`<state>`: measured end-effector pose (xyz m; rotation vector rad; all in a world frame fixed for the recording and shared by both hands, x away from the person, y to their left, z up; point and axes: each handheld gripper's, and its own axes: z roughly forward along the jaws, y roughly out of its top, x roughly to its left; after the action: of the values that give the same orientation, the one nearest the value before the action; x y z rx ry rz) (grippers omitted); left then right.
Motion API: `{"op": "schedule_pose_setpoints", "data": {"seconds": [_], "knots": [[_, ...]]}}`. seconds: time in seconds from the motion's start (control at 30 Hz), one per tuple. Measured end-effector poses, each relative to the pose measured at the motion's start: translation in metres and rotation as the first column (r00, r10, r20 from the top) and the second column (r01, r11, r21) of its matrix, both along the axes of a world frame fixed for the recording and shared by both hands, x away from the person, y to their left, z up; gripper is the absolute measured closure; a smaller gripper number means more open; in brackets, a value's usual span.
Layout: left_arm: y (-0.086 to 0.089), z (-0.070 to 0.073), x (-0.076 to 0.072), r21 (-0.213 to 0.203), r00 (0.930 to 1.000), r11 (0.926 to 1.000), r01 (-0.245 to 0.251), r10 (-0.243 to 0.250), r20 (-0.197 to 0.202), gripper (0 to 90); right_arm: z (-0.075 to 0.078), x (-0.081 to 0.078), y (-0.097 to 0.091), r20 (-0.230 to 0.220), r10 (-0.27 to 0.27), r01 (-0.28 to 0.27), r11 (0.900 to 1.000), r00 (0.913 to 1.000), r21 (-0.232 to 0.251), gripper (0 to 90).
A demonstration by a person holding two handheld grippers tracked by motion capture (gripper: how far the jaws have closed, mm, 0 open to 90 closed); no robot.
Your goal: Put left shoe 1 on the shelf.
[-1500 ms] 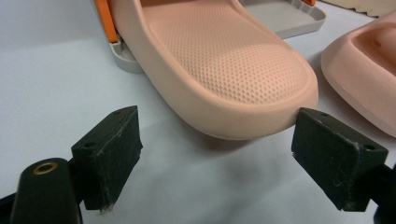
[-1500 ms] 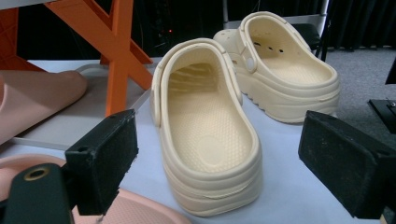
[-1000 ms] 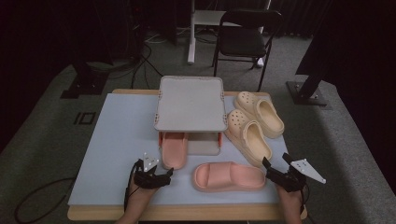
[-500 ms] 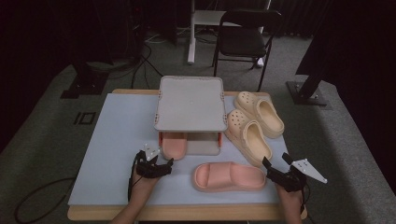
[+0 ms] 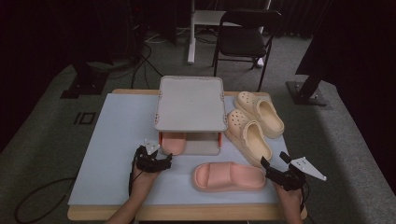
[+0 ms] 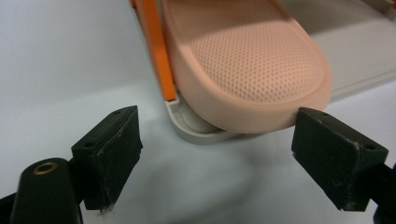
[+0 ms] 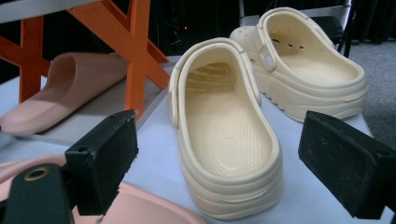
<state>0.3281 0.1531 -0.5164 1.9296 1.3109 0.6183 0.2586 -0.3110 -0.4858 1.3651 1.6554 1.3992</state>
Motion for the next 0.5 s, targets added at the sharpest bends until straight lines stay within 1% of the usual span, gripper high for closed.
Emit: {"op": "schedule_pose_setpoints", "data": {"seconds": [0.03, 0.07, 0.1, 0.13, 0.17, 0.23, 0.27, 0.33, 0.37, 0.4, 0.43, 0.5], "knots": [[0.0, 0.0, 0.001, 0.001, 1.0, 1.0, 0.0, 0.0, 0.0, 15.9, 0.001, 0.001, 0.001, 0.001, 0.008, -0.008, 0.9999, 1.0, -0.011, 11.3], [0.0, 0.0, 0.002, -0.001, 1.0, 1.0, 0.0, 0.0, -0.001, 15.9, 0.001, 0.002, 0.001, -0.004, 0.022, -0.022, 0.9997, 0.9997, -0.002, 11.3], [0.0, -0.001, 0.002, -0.004, 1.0, 1.0, 0.002, -0.002, -0.003, 15.9, 0.002, 0.002, 0.001, -0.002, 0.03, -0.03, 0.9995, 0.9995, -0.008, 11.3], [0.0, -0.001, 0.003, -0.011, 1.0, 0.9999, 0.005, -0.005, -0.004, 15.9, 0.003, 0.002, 0.002, -0.004, 0.03, -0.03, 0.9994, 0.9996, -0.015, 11.3], [0.001, -0.001, 0.003, -0.017, 1.0, 0.9998, 0.009, -0.009, -0.002, 15.9, 0.004, 0.002, 0.002, -0.003, 0.045, -0.045, 0.9989, 0.999, -0.014, 11.3], [0.004, -0.001, 0.002, -0.031, 0.9998, 0.9993, 0.021, -0.02, 0.006, 15.8, 0.006, 0.003, 0.003, -0.006, 0.051, -0.051, 0.9983, 0.9987, -0.028, 11.3], [0.005, -0.001, 0.001, -0.049, 0.9997, 0.9986, 0.022, -0.021, 0.015, 15.8, 0.006, 0.004, 0.003, -0.009, 0.065, -0.065, 0.9976, 0.9978, -0.025, 11.3], [0.008, 0.0, -0.001, -0.072, 0.9992, 0.9967, 0.037, -0.036, 0.014, 13.2, 0.007, 0.005, 0.003, -0.008, 0.069, -0.069, 0.9973, 0.9976, -0.027, 11.3], [0.01, 0.0, -0.002, -0.067, 0.9988, 0.9966, 0.048, -0.047, 0.013, 10.9, 0.007, 0.006, 0.003, -0.007, 0.076, -0.077, 0.9968, 0.9971, -0.024, 11.3], [0.01, 0.001, -0.005, -0.053, 0.9989, 0.9977, 0.041, -0.04, 0.026, 8.2, 0.008, 0.007, 0.003, -0.004, 0.077, -0.077, 0.9967, 0.997, -0.025, 11.3], [0.01, 0.002, -0.007, -0.044, 0.9982, 0.9981, 0.043, -0.041, 0.044, 8.1, 0.008, 0.008, 0.002, -0.005, 0.075, -0.075, 0.9968, 0.9972, -0.029, 11.3], [0.013, 0.005, -0.012, -0.061, 0.9958, 0.9961, 0.063, -0.059, 0.07, 8.1, 0.009, 0.009, 0.002, -0.006, 0.075, -0.075, 0.9967, 0.9972, -0.03, 11.3]]}}
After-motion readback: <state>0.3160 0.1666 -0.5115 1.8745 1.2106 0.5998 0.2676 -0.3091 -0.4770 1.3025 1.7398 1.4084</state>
